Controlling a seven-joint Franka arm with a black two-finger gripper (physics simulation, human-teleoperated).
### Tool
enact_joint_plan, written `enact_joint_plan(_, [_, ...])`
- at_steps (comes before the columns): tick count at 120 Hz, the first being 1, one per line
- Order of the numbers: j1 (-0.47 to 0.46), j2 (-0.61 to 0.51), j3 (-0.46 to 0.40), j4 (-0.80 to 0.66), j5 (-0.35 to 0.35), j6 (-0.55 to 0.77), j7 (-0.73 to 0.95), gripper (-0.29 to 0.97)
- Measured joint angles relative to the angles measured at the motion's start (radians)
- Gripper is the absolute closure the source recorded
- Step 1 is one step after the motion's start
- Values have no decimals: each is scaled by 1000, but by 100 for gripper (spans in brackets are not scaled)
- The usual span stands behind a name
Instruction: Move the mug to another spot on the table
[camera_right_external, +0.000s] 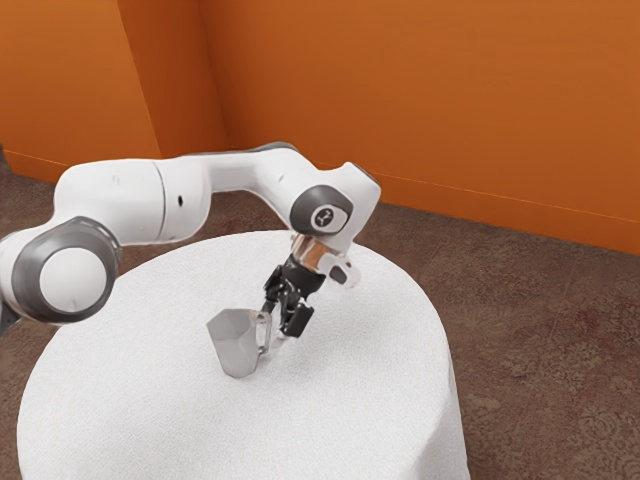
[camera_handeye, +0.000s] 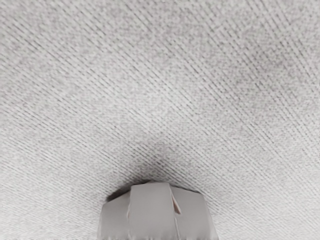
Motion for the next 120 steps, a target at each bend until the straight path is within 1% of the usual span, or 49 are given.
enact_joint_plan(15, [1,0,-6,35,-8,30,4,2])
enact_joint_plan(25, [3,-9,-8,58,-39,76,6,1])
enact_joint_plan(30, [4,-32,-7,58,-58,95,6,1])
enact_joint_plan(37, [5,-113,12,10,-111,127,6,1])
enact_joint_plan(46, [6,-302,81,-163,-219,191,6,1])
enact_joint_plan(54, [6,-427,109,-265,-298,235,6,0])
enact_joint_plan(68, [5,-623,153,-396,-392,282,1,0])
enact_joint_plan(81, [6,-752,193,-442,-447,304,-5,0])
enact_joint_plan(101, [-2,-910,281,-444,-496,308,-42,0])
enact_joint_plan(108, [3,-941,304,-414,-508,284,-64,0])
enact_joint_plan(120, [6,-963,335,-379,-528,243,-98,0])
